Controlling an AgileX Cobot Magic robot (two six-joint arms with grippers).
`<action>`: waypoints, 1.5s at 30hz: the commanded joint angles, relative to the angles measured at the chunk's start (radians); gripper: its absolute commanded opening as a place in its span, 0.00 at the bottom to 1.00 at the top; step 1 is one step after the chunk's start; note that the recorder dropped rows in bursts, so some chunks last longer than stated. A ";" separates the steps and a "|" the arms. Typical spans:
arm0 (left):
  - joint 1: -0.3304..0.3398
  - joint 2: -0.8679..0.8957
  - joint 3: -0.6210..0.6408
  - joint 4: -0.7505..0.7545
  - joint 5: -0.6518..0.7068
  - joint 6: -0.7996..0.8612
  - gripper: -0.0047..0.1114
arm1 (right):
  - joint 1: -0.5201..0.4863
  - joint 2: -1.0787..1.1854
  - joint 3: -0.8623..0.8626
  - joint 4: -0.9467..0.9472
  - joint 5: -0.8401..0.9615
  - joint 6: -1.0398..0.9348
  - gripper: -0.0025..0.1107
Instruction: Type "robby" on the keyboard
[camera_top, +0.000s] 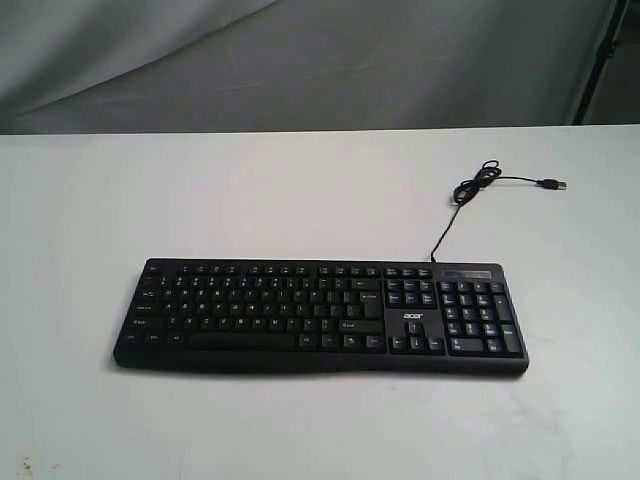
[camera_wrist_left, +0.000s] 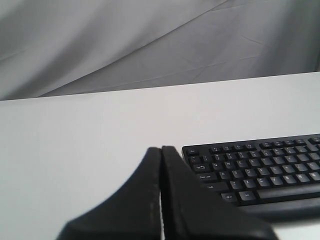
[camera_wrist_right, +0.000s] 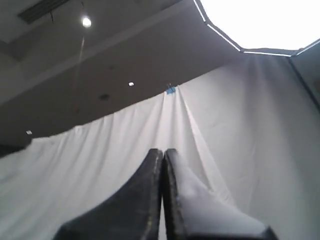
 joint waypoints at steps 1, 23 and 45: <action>-0.006 -0.003 0.004 0.005 -0.005 -0.003 0.04 | 0.005 -0.004 -0.077 -0.082 0.068 0.197 0.02; -0.006 -0.003 0.004 0.005 -0.005 -0.003 0.04 | 0.005 0.857 -0.841 -1.437 0.246 0.894 0.02; -0.006 -0.003 0.004 0.005 -0.005 -0.003 0.04 | 0.004 1.133 -1.558 -0.196 1.227 -0.492 0.02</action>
